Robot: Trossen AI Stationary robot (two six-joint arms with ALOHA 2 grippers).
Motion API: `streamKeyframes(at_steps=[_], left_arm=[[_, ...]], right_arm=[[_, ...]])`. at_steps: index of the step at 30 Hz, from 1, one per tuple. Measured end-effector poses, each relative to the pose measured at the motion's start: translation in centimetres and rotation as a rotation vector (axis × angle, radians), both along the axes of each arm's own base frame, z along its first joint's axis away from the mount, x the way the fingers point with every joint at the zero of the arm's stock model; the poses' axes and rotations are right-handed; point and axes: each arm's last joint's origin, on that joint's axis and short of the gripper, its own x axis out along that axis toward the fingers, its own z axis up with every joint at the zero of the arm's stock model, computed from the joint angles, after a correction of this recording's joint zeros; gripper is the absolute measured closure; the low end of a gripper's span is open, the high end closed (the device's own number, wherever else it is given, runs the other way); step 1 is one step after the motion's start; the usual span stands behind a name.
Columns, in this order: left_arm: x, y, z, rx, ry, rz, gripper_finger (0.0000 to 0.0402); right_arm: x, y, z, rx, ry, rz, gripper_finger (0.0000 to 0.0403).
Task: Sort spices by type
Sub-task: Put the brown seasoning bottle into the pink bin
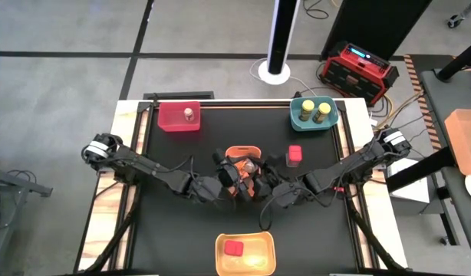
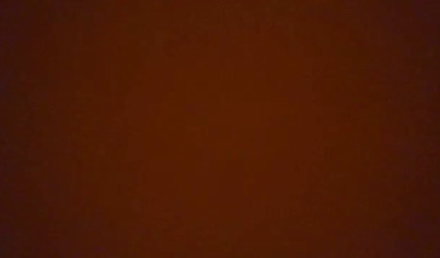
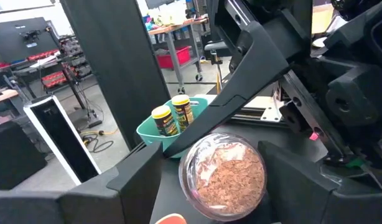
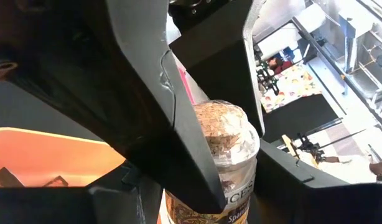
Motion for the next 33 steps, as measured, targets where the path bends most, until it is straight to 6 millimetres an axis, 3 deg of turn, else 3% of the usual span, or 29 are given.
streamKeyframes(at_steps=[6, 15, 23, 33], left_arm=[[0.02, 0.05, -0.02, 0.0, 0.001, -0.002, 0.0168], [0.0, 0.04, -0.11, 0.004, 0.012, -0.003, 0.0242], [0.0, 0.04, -0.13, 0.009, 0.018, -0.005, 0.0232], [-0.1, 0.06, -0.22, 0.041, 0.049, -0.007, 0.0236]], right_arm=[[0.0, -0.01, 0.01, -0.001, -0.001, -0.003, 0.0218], [-0.03, -0.06, 0.05, -0.012, -0.002, -0.02, 0.0218], [-0.03, -0.06, 0.04, 0.006, -0.016, -0.024, 0.0216], [-0.06, -0.04, 0.09, 0.024, -0.033, -0.031, 0.0152]])
